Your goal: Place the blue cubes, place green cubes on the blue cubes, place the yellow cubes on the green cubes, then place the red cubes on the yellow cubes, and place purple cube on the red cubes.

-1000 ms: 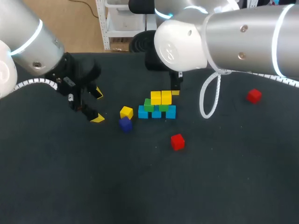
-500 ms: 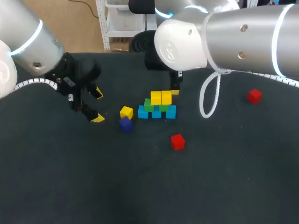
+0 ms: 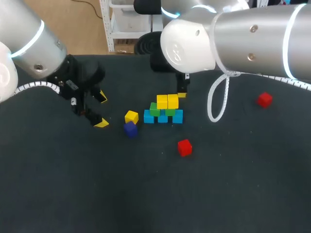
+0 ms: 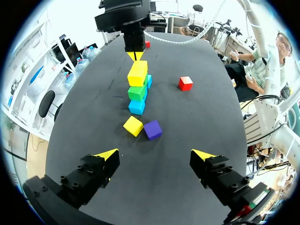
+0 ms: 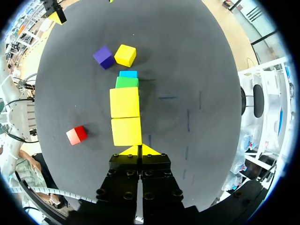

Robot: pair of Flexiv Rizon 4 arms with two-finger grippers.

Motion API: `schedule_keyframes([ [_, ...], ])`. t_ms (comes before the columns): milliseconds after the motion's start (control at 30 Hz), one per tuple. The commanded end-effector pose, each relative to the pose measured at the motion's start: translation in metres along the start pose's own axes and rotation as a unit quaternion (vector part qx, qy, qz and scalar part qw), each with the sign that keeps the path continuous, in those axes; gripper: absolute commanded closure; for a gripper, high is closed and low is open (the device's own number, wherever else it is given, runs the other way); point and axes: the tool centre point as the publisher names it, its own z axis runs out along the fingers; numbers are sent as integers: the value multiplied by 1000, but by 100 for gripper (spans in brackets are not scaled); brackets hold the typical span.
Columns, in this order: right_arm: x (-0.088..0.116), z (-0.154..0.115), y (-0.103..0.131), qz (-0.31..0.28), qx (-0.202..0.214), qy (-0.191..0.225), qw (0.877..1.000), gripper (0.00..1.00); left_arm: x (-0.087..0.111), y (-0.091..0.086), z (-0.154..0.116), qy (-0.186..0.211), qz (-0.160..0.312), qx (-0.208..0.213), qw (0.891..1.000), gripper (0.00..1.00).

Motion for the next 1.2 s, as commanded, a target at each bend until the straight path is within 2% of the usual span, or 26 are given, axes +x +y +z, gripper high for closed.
schedule_keyframes([
  [33, 0, 0, 0, -1, 0, -1, 1000, 100, 1, 0, 0, -1, 1, 0, 1000, 0],
  [267, 2, 0, 0, 0, 0, 2, 1000, 100, 1, 0, 0, -1, 1, 0, 1000, 0],
  [467, 14, -3, 4, 10, 1, 5, 1000, 100, 1, 0, 0, -1, 1, 0, 1000, 0],
  [667, 21, -8, 16, 16, 3, 3, 1000, 100, 1, 0, 0, -1, 1, 0, 1000, 0],
  [967, 42, -20, 39, 48, 14, -31, 998, 100, 1, 0, 0, -1, 1, 0, 1000, 0],
  [1067, 52, -26, 47, 65, 22, -51, 996, 87, 1, 0, 0, -1, 1, 0, 1000, 0],
  [1100, 55, -27, 49, 69, 24, -57, 996, 73, 1, 0, 0, -1, 1, 0, 1000, 0],
  [1133, 58, -30, 52, 73, 28, -65, 995, 66, 1, 0, 0, -1, 1, 0, 1000, 0],
  [1200, 63, -33, 56, 79, 36, -76, 993, 59, 1, 0, 0, -1, 1, 0, 1000, 0],
])
